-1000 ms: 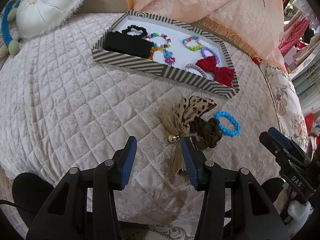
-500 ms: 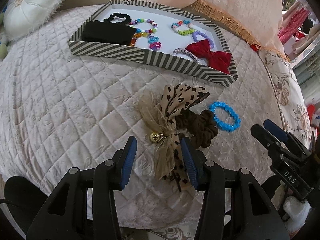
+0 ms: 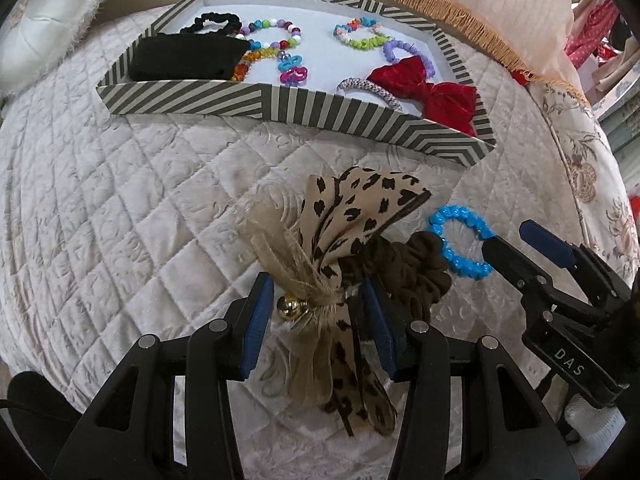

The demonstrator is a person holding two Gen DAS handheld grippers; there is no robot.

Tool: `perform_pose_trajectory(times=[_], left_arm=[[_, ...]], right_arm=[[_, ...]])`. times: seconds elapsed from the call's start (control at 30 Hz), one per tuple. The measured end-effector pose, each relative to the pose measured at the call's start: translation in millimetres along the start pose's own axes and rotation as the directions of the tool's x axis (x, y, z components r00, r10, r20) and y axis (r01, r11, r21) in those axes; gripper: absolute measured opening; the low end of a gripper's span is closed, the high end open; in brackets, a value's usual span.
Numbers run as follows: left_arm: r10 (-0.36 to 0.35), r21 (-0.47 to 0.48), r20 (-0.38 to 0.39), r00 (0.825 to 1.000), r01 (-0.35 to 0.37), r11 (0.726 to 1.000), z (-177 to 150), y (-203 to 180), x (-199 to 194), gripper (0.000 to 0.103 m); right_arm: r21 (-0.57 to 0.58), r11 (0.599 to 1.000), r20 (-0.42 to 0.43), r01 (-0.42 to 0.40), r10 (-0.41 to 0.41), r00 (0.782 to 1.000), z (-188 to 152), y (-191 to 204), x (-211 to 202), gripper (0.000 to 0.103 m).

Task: Organize jewelry
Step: 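Grasp the leopard-print bow scrunchie with the left gripper while the right gripper grasps the blue bead bracelet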

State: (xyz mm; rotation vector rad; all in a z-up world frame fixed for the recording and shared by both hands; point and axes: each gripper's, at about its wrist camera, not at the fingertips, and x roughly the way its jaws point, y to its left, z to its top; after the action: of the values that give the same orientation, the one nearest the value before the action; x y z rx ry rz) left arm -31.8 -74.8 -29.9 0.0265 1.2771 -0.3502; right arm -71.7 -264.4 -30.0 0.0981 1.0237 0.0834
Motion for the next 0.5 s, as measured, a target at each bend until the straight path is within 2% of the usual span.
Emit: perform_pose_trajectory(times=[0.37,0.43,0.47,0.5], left_arm=[[0.009,0.011,0.003,1.000,-0.009,1.000,2.0,0.2,4.4,0.046],[0.012,0.012,0.004,1.000,-0.012,1.000,2.4,-0.8,5.5,0.046],[0.014,0.013,0.005,1.000,-0.014,1.000,2.1,-1.0,5.7,0.046],[0.016,0.013,0.006,1.000,-0.016,1.000,2.4,-1.4,6.2,0.046]], right_arm=[[-0.038,0.999,-0.013,0.005,-0.006,1.000,-1.2,2.9,15.5,0.060],[-0.053,0.999,-0.006,0.014,-0.015,1.000,-1.6,3.3,16.0,0.055],[-0.062,0.998,-0.003,0.023,-0.023,1.000,-1.7,3.2,16.5,0.046],[-0.072,0.997,0.001,0.020,-0.020,1.000,-1.9,3.0,16.5,0.042]])
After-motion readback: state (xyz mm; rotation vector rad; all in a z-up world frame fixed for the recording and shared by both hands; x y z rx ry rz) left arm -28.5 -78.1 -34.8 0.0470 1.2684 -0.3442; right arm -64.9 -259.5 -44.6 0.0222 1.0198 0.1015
